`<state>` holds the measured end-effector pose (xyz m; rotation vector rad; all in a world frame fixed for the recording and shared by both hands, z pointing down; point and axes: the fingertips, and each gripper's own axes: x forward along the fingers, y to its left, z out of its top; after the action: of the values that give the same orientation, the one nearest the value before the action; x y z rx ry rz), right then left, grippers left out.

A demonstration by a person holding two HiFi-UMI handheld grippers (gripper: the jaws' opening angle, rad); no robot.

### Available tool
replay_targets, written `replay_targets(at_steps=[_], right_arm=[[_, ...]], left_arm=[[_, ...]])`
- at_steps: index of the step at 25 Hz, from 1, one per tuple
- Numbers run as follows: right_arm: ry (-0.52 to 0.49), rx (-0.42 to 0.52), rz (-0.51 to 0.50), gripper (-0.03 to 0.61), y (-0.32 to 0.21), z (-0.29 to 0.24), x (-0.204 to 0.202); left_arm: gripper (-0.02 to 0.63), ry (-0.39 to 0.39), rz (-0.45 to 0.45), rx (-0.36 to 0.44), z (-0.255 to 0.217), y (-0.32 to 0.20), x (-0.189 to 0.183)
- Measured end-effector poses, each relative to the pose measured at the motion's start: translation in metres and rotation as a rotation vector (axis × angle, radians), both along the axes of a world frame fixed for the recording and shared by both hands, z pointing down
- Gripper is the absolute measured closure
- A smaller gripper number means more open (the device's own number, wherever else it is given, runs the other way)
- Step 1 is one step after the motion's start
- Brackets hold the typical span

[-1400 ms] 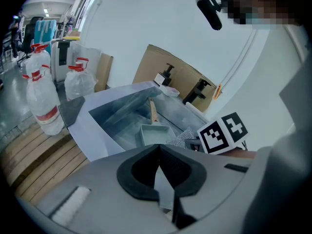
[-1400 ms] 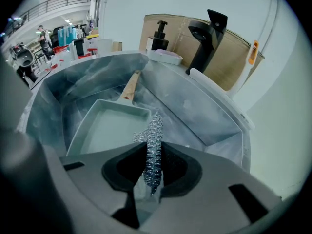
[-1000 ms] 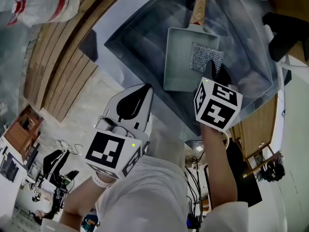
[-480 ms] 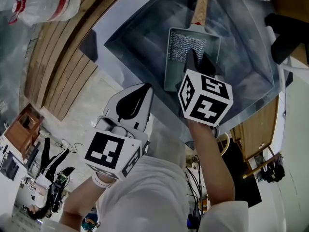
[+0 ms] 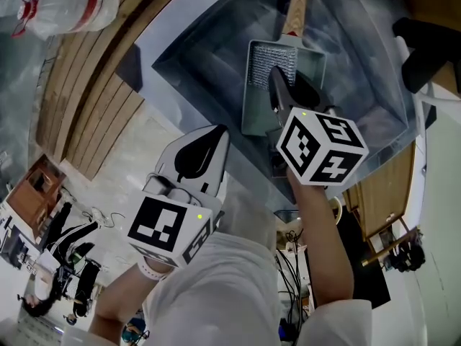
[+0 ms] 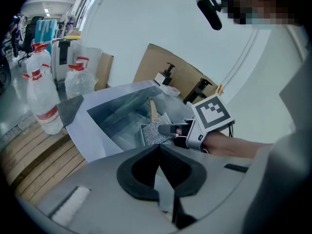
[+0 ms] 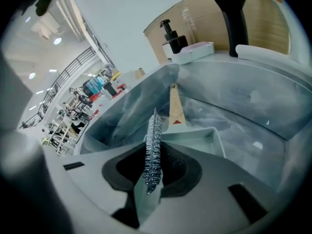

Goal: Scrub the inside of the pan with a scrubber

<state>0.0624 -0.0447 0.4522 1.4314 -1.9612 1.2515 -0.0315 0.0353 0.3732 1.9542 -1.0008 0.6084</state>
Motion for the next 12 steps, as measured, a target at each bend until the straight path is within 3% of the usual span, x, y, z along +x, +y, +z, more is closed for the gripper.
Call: replay_targets(at_steps=[12], right_arm=[[-0.096, 0.032, -0.001, 0.515, 0.009, -0.030, -0.016]], left_arm=[[0.609, -0.003, -0.005, 0.005, -0.002, 0.006, -0.002]])
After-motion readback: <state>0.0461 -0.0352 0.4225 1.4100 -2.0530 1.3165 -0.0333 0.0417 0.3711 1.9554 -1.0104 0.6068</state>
